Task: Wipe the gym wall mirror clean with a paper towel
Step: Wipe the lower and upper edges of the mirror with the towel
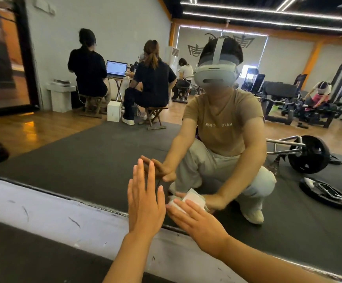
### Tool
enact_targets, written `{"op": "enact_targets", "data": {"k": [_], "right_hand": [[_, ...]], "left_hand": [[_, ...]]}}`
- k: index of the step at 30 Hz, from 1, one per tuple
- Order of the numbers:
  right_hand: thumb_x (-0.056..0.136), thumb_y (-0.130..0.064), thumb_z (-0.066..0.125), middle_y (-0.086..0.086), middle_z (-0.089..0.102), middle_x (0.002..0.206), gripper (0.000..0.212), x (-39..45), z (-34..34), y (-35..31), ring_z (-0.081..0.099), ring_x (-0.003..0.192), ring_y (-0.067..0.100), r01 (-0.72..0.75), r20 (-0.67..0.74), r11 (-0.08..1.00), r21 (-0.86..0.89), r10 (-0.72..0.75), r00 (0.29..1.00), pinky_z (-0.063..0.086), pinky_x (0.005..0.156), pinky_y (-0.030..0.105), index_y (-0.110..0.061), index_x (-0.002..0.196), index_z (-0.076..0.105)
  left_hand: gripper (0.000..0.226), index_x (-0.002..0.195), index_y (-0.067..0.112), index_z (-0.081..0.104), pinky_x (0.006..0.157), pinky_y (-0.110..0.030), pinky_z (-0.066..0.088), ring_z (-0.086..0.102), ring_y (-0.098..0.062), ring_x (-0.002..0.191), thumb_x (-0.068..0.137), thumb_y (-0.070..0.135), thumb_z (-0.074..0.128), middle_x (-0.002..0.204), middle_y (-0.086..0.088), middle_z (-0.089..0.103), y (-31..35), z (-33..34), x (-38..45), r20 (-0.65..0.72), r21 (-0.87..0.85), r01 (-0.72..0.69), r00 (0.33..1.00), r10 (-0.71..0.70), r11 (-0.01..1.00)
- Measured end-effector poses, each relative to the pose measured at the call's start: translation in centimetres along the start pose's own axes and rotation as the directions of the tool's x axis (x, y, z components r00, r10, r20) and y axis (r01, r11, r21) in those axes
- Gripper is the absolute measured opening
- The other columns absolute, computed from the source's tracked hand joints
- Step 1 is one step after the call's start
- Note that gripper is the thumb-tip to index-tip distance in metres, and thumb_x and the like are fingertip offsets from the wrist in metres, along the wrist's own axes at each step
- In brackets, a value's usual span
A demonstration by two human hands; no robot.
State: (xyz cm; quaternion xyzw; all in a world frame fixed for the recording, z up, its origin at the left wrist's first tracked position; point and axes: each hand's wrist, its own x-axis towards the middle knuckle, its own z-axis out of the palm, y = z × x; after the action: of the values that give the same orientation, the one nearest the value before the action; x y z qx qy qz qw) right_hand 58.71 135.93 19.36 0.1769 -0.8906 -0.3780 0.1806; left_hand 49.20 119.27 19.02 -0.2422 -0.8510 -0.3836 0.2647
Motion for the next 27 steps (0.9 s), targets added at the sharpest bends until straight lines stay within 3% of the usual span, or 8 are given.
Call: {"op": "enact_targets", "data": {"k": [3,7,11,14,16,19,23,27], "right_hand": [[0.057,-0.028,0.092,0.004,0.031,0.159,0.101,0.9,-1.7,1.9,0.027,0.147,0.025,0.033,-0.065,0.998,-0.046,-0.036,0.997,0.009,0.117,0.044,-0.018,0.148,0.047],[0.073,-0.008,0.069,0.012,0.024,0.161,0.089,4.9,-6.3,6.1,0.019,0.148,0.034,-0.086,-0.284,0.996,0.0,0.083,0.955,0.017,0.122,0.049,-0.007,0.152,0.03],[0.09,0.006,0.046,0.022,0.03,0.158,0.062,10.6,-11.6,11.0,0.023,0.148,0.039,-0.314,-0.552,0.929,0.194,0.368,0.748,0.012,0.124,0.047,0.0,0.151,0.035],[0.089,0.01,0.051,0.02,0.029,0.16,0.066,13.3,-11.9,10.1,0.021,0.15,0.038,-0.404,-0.563,0.857,0.321,0.515,0.646,0.008,0.125,0.044,0.001,0.152,0.033],[0.086,0.008,0.047,0.018,0.028,0.161,0.07,14.1,-10.3,7.4,0.018,0.15,0.035,-0.391,-0.552,0.88,0.271,0.474,0.686,0.01,0.124,0.045,0.0,0.153,0.03],[0.083,-0.004,0.039,0.016,0.025,0.161,0.071,13.7,-7.2,3.2,0.012,0.15,0.034,-0.291,-0.494,0.946,0.141,0.322,0.808,0.009,0.123,0.045,-0.001,0.153,0.029],[0.084,-0.015,0.051,0.011,0.006,0.165,0.079,11.7,-3.1,-1.7,-0.02,0.15,0.033,-0.156,-0.298,0.987,-0.025,0.142,0.944,-0.009,0.123,0.045,-0.005,0.155,0.019],[0.079,-0.02,0.068,0.01,0.012,0.162,0.089,10.5,-1.8,-2.7,-0.015,0.151,0.029,-0.084,-0.233,0.996,-0.033,0.074,0.97,-0.009,0.123,0.042,-0.009,0.154,0.022]], "left_hand": [[0.064,0.159,0.028,-0.006,0.122,-0.041,0.002,-0.016,-0.013,0.153,0.106,0.037,0.027,0.165,0.007,-0.023,-1.3,-0.6,-0.1,-0.006,0.016,0.024,1.0,-0.024,1.0],[0.069,0.16,0.025,-0.003,0.122,-0.039,0.0,-0.018,-0.01,0.152,0.104,0.034,0.037,0.166,0.007,-0.021,-3.0,-1.9,0.2,-0.033,0.008,0.09,0.995,-0.089,0.996],[0.07,0.159,0.027,-0.002,0.121,-0.04,0.003,-0.015,-0.009,0.152,0.103,0.031,0.04,0.165,0.009,-0.017,-4.2,-2.6,0.8,-0.077,-0.013,0.123,0.989,-0.124,0.992],[0.065,0.159,0.028,-0.001,0.121,-0.042,0.005,-0.012,-0.01,0.153,0.102,0.039,0.029,0.165,0.009,-0.014,-4.8,-2.5,0.9,-0.082,-0.03,0.131,0.988,-0.133,0.991],[0.064,0.16,0.027,0.001,0.122,-0.041,0.005,-0.013,-0.008,0.152,0.101,0.043,0.021,0.165,0.01,-0.014,-5.0,-2.4,1.0,-0.078,-0.044,0.136,0.987,-0.139,0.99],[0.064,0.159,0.029,-0.001,0.122,-0.038,0.002,-0.017,-0.005,0.151,0.1,0.045,0.015,0.164,0.011,-0.018,-5.3,-2.4,0.8,-0.059,-0.072,0.154,0.986,-0.158,0.985],[0.061,0.156,0.032,-0.009,0.122,-0.036,-0.002,-0.018,-0.005,0.151,0.099,0.047,0.01,0.162,0.014,-0.021,-5.7,-2.8,0.4,-0.045,-0.078,0.188,0.98,-0.192,0.979],[0.059,0.153,0.036,-0.013,0.123,-0.037,-0.001,-0.016,-0.006,0.151,0.1,0.046,0.011,0.16,0.016,-0.022,-5.4,-3.0,0.5,-0.002,-0.092,0.226,0.974,-0.227,0.97]]}}
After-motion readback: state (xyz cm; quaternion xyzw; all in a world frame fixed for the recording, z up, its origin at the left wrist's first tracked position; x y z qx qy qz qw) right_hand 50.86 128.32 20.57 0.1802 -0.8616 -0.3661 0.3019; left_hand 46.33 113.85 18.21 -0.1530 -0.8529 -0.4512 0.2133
